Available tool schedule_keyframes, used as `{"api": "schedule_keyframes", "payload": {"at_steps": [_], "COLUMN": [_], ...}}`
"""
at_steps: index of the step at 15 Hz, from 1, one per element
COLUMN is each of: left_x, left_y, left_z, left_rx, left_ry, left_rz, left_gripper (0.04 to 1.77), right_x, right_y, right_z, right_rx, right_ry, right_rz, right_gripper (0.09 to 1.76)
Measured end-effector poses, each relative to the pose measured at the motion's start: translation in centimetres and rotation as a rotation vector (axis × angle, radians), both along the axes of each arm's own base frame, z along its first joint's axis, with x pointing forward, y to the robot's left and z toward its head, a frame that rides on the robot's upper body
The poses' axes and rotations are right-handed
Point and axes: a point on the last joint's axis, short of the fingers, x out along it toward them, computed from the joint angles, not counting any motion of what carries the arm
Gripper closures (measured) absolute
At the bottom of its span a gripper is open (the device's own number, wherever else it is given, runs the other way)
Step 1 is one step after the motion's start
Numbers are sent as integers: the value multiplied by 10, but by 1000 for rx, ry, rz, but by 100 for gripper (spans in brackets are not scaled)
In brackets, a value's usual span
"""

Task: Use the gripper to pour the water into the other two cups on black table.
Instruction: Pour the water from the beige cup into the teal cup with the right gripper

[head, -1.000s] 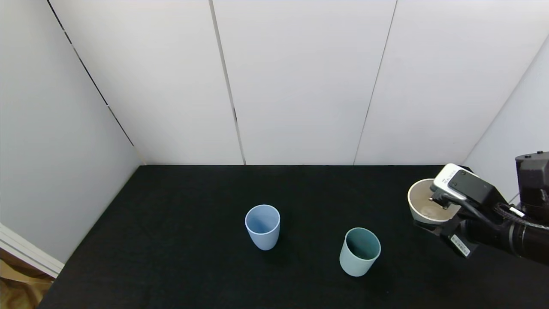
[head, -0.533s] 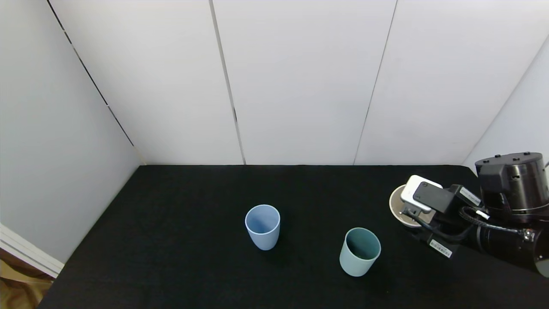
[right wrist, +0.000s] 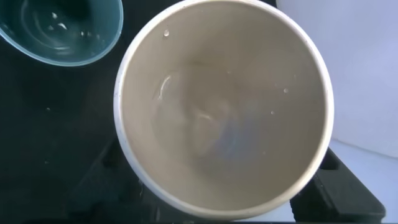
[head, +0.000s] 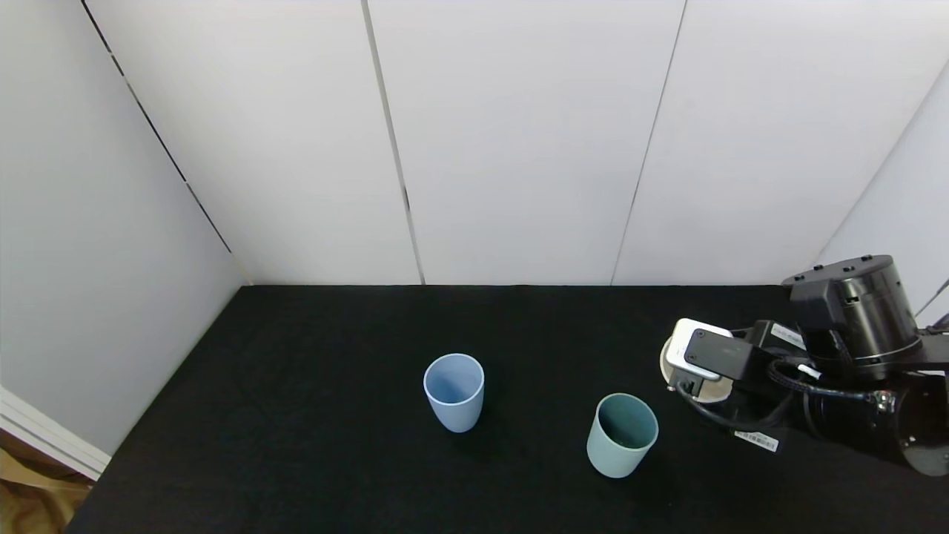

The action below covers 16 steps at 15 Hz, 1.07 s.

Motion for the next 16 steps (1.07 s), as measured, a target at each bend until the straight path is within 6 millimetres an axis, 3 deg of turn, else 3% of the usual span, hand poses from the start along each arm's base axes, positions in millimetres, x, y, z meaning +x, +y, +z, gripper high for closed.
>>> {"api": "schedule_keyframes", "payload": {"at_steps": [16], "left_x": [0], "left_y": [0], "left_z": [0], "left_rx": [0], "left_ry": [0], "left_rz": [0], "left_gripper": [9], "right_x": [7], "right_y": [23], "right_z": [-12], "right_rx": [-277], "right_ry": [-15], "right_rz": [77], "right_gripper": [60]}}
